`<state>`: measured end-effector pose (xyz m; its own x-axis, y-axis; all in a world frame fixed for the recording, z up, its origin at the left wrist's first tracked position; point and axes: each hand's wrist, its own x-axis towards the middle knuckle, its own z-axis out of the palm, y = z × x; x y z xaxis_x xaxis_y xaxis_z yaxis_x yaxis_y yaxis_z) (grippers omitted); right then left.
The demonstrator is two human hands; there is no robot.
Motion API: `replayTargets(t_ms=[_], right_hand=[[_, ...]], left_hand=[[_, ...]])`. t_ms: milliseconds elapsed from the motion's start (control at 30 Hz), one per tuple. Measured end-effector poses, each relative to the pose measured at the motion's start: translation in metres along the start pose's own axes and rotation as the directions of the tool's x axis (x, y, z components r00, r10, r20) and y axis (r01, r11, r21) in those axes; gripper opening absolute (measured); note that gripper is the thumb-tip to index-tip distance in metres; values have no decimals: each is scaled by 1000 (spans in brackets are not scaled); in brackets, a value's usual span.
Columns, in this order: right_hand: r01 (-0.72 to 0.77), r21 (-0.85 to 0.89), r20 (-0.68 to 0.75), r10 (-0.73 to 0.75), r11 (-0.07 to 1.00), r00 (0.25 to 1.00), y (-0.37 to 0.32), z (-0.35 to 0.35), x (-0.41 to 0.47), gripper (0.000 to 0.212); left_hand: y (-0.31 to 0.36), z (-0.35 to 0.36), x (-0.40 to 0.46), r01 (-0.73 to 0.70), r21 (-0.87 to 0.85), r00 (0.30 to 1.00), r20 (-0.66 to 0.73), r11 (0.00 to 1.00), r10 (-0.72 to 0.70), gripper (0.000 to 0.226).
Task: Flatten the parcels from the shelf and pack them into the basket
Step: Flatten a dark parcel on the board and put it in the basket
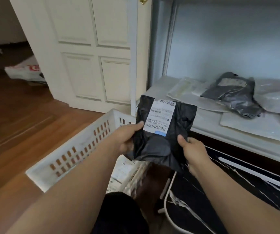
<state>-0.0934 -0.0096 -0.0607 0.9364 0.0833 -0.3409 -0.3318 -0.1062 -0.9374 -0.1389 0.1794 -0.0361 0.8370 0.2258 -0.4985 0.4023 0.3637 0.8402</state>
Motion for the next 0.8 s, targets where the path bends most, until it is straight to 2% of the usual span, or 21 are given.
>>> replayTargets(t_ms=[67, 133, 200, 300, 367, 433, 533, 600, 667, 733, 800], right_hand=[[-36, -15, -64, 35, 999, 997, 3, 24, 9, 30], [-79, -32, -67, 77, 996, 995, 9, 45, 21, 38], [-92, -82, 13, 93, 992, 996, 16, 69, 27, 30], [-78, -144, 152, 100, 986, 983, 28, 102, 34, 28], [-26, -309, 242, 105, 951, 965, 39, 121, 38, 27], [105, -526, 330, 89, 844, 940, 50, 130, 41, 28], [331, -779, 436, 82, 532, 896, 66, 135, 48, 35], [447, -836, 492, 73, 318, 868, 74, 138, 51, 38], [535, -830, 548, 53, 160, 835, 83, 144, 56, 39], [597, -800, 600, 80, 58, 796, 95, 157, 68, 39], [627, -775, 631, 151, 79, 761, 105, 166, 79, 42]], left_hand=[[0, -25, 0, -5, -36, 999, -36, 999, 3, 29], [-9, -44, 1, 6, 23, 999, -46, 1000, -4, 39], [-24, -58, 8, 20, 25, 996, -84, 999, -17, 37], [-39, -82, 18, 7, -56, 982, -186, 998, -17, 17], [-46, -108, 30, 11, -84, 965, -259, 996, -33, 18], [-52, -137, 40, 34, -54, 934, -354, 998, -51, 24], [-63, -186, 55, 121, 69, 870, -487, 990, -73, 26], [-74, -217, 62, 253, 209, 809, -581, 945, -88, 27], [-89, -243, 72, 402, 318, 747, -656, 859, -107, 33], [-108, -259, 83, 526, 346, 703, -691, 777, -168, 37], [-127, -269, 95, 628, 352, 672, -694, 694, -256, 33]])
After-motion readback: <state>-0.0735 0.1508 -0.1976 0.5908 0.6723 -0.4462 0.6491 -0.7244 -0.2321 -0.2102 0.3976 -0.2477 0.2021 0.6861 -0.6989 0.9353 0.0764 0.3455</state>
